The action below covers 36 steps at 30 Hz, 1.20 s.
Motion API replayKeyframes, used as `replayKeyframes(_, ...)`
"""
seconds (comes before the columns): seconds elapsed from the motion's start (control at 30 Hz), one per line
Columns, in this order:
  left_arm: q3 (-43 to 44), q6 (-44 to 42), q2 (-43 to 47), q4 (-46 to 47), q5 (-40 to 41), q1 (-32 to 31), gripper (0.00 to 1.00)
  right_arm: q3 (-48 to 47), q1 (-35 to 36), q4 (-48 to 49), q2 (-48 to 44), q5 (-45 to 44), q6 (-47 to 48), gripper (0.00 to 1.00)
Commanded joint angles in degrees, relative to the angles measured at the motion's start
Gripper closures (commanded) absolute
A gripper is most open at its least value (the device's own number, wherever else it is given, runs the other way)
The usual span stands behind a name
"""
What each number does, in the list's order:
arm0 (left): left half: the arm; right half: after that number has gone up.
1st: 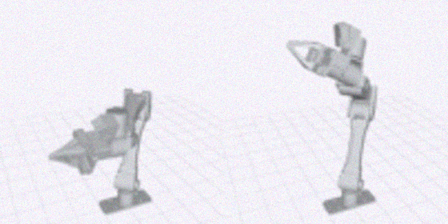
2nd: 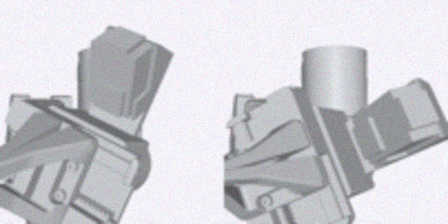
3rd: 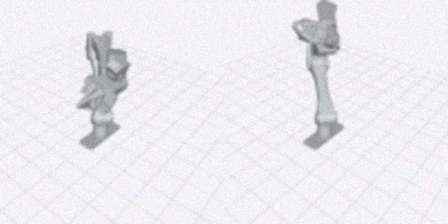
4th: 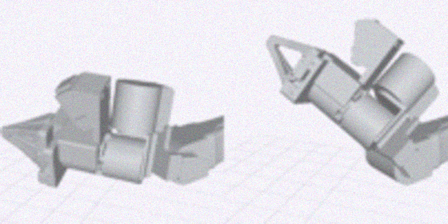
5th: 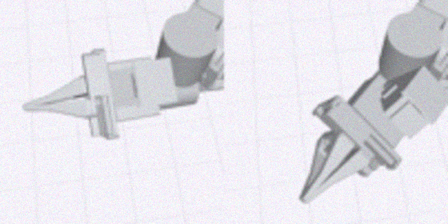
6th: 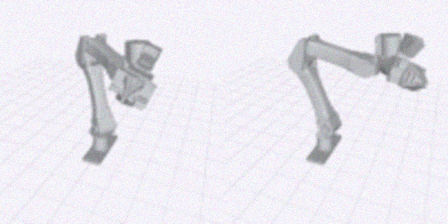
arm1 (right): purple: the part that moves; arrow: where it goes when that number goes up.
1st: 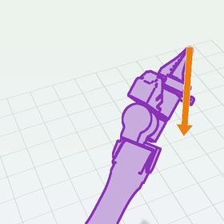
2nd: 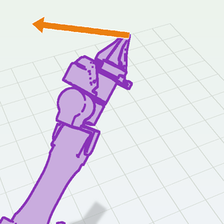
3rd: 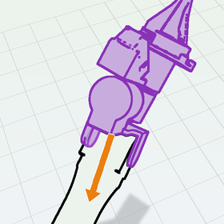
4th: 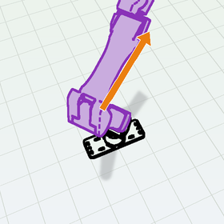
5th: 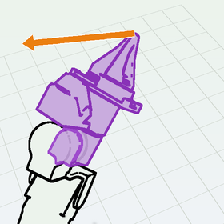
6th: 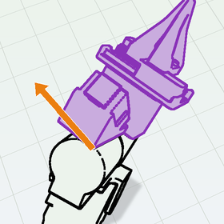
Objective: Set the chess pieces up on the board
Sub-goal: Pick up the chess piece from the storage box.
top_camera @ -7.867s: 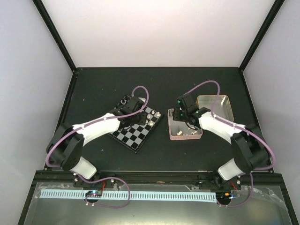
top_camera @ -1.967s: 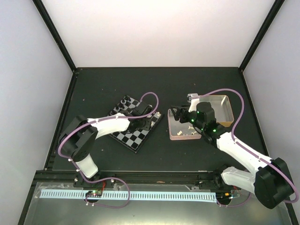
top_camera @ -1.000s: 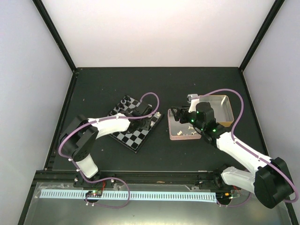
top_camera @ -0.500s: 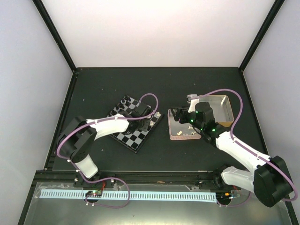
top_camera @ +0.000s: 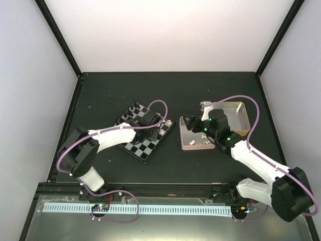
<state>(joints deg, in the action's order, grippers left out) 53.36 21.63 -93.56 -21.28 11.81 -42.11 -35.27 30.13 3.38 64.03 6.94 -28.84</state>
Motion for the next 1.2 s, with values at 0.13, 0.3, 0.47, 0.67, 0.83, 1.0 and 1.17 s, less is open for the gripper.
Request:
replayKeyframes(0.13, -0.87, 2.39, 12.36, -0.86, 2.00, 0.29, 0.50, -6.29, -0.60, -16.71, 2.80, -17.91, -4.75, 0.34)
replayKeyframes(0.3, -3.44, 2.06, 22.72, 1.66, 1.79, 0.79, 0.48, -7.13, -2.28, -21.79, 8.03, -23.68, -7.32, 0.40)
replayKeyframes(0.47, -5.30, 0.77, 30.81, 3.59, 0.55, 1.18, 0.44, -12.05, -3.32, -25.98, 17.36, -26.57, -4.86, 0.43)
replayKeyframes(0.67, -8.27, 0.15, 35.38, 7.04, -1.02, 1.73, 0.42, -17.31, -6.05, -24.76, 25.31, -22.64, 6.02, 0.54)
replayKeyframes(0.83, -9.24, 0.83, 36.18, 8.71, -3.97, 2.09, 0.42, -22.04, -8.13, -27.39, 31.30, -16.50, 10.97, 0.71)
replayKeyframes(1.0, -9.33, 1.29, 35.86, 9.20, -5.09, 2.30, 0.42, -23.96, -8.31, -29.19, 33.99, -16.59, 11.70, 0.71)
replayKeyframes(1.17, -9.07, 1.37, 35.26, 9.56, -5.80, 2.53, 0.42, -24.98, -8.34, -31.15, 36.81, -15.77, 11.53, 0.68)
